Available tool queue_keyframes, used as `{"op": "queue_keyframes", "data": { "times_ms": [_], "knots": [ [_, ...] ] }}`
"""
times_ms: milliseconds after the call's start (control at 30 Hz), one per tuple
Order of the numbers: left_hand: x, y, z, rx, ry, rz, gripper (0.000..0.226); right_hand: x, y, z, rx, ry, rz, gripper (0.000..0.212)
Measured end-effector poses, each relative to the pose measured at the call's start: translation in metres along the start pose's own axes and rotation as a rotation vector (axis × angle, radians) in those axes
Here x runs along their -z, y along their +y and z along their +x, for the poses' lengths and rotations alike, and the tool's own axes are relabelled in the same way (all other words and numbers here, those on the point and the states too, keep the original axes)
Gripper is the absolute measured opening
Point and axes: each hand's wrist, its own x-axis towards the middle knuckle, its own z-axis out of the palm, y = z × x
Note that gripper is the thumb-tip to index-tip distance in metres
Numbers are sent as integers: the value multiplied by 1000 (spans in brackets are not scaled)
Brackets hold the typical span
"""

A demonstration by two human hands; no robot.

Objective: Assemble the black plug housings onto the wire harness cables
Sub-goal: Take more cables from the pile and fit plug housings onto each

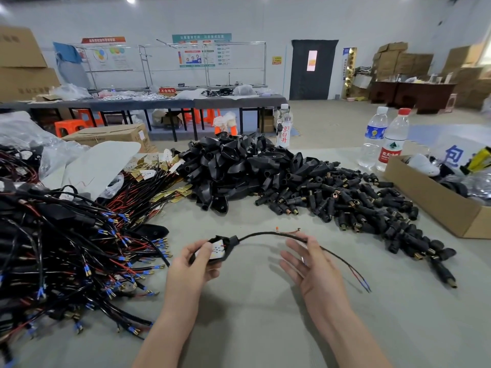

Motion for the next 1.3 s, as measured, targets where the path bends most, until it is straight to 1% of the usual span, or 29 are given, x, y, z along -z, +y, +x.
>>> {"op": "queue_keyframes", "data": {
  "times_ms": [67, 133, 167, 200, 233, 267, 300, 333, 367, 400, 467, 500, 567, 600, 667, 767, 800, 867, 933, 1000, 1033, 1100, 1167, 1233, 1300],
  "knots": [
    [7, 5, 5, 18, 71, -42, 9, 5, -4, 2, 11, 36, 31, 29],
    [15, 10, 8, -1, 123, -86, 9, 7, -4, 2, 14, 37, 36, 27],
    [18, 11, 9, -18, 148, -103, 11, 7, -4, 2, 12, 28, 28, 26],
    [21, 12, 8, -50, 189, -62, 16, 6, -3, 2, 11, 16, 14, 26],
    [23, 11, 7, -111, 251, 84, 23, 5, -2, 2, 12, -2, -6, 26],
    [24, 11, 5, -206, 319, 318, 31, 5, -1, 1, 16, -25, -36, 26],
    [23, 12, 0, -339, 381, 556, 35, 4, 0, 1, 21, -49, -77, 26],
    [20, 12, -5, -500, 389, 706, 36, 2, 1, -1, 25, -74, -124, 25],
    [14, 11, -12, -628, 309, 765, 35, 0, 3, -3, 28, -103, -169, 24],
    [5, 9, -20, -699, 184, 772, 33, -3, 6, -4, 27, -135, -206, 22],
    [-12, 0, -33, -751, -80, 780, 34, -6, 12, -8, 14, -200, -273, 20],
    [-19, -4, -38, -777, -188, 811, 34, -8, 15, -9, 4, -231, -311, 21],
    [-25, -11, -41, -839, -331, 870, 31, -10, 17, -11, -9, -289, -391, 23],
    [-25, -13, -40, -854, -360, 892, 29, -10, 18, -12, -9, -312, -433, 24],
    [-22, -15, -36, -857, -358, 931, 28, -11, 19, -12, 4, -339, -509, 22],
    [-21, -15, -32, -789, -392, 965, 28, -12, 21, -13, 54, -326, -585, 22],
    [-22, -15, -31, -782, -409, 956, 26, -12, 21, -13, 75, -318, -604, 22],
    [-25, -16, -28, -743, -420, 865, 19, -12, 20, -16, 99, -307, -609, 22],
    [-27, -15, -23, -601, -364, 720, 14, -9, 18, -18, 125, -287, -641, 21],
    [-26, -15, -20, -448, -300, 600, 17, -4, 14, -15, 158, -263, -697, 21],
    [-25, -15, -19, -413, -281, 572, 18, -2, 10, -12, 180, -250, -707, 21],
    [-23, -16, -18, -376, -280, 544, 18, 0, -3, 0, 223, -192, -678, 22],
    [-24, -16, -18, -354, -296, 532, 20, 0, -18, 20, 280, -80, -688, 24],
    [-25, -16, -18, -330, -297, 522, 24, -4, -29, 47, 355, 50, -805, 26],
    [-25, -16, -18, -326, -268, 500, 27, -9, -33, 75, 404, 145, -1010, 28]
  ]
}}
